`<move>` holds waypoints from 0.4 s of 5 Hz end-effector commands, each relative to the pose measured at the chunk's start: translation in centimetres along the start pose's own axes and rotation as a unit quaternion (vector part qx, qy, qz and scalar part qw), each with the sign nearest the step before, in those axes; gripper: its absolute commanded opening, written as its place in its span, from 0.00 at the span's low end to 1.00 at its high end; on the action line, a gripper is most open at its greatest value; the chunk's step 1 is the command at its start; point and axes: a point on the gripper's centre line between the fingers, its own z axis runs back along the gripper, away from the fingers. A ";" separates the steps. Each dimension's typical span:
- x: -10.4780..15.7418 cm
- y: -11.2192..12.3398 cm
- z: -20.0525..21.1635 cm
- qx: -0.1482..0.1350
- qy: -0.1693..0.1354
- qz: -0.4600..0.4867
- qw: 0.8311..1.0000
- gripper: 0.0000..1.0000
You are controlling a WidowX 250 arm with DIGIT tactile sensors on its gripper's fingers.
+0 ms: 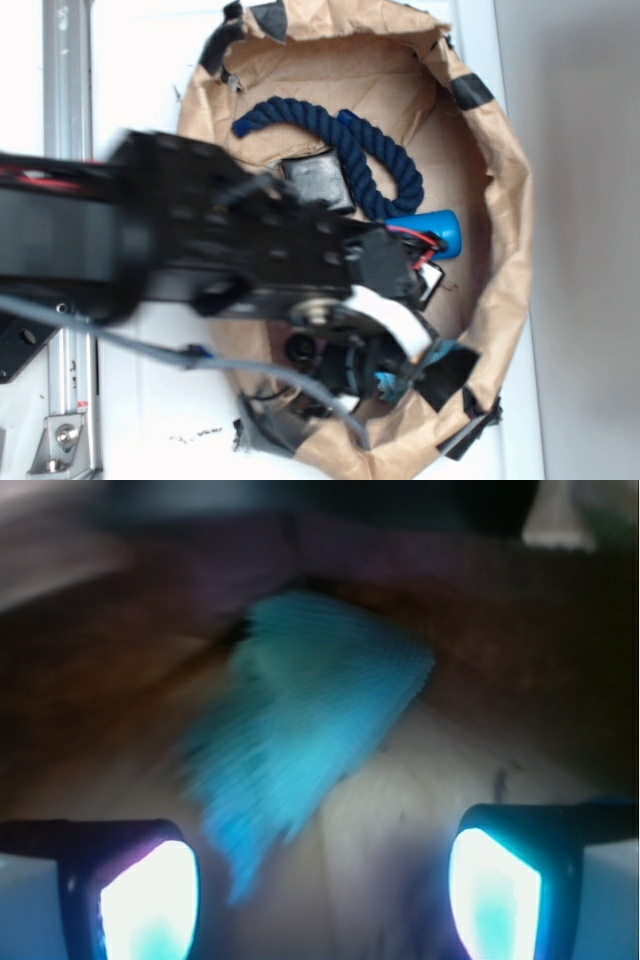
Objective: Grab the blue cloth.
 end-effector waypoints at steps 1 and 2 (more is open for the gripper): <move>3.5 -0.6 -2.5 -0.052 -0.046 -0.072 0.995 1.00; 3.7 -0.5 -3.4 -0.045 -0.031 -0.081 0.995 0.47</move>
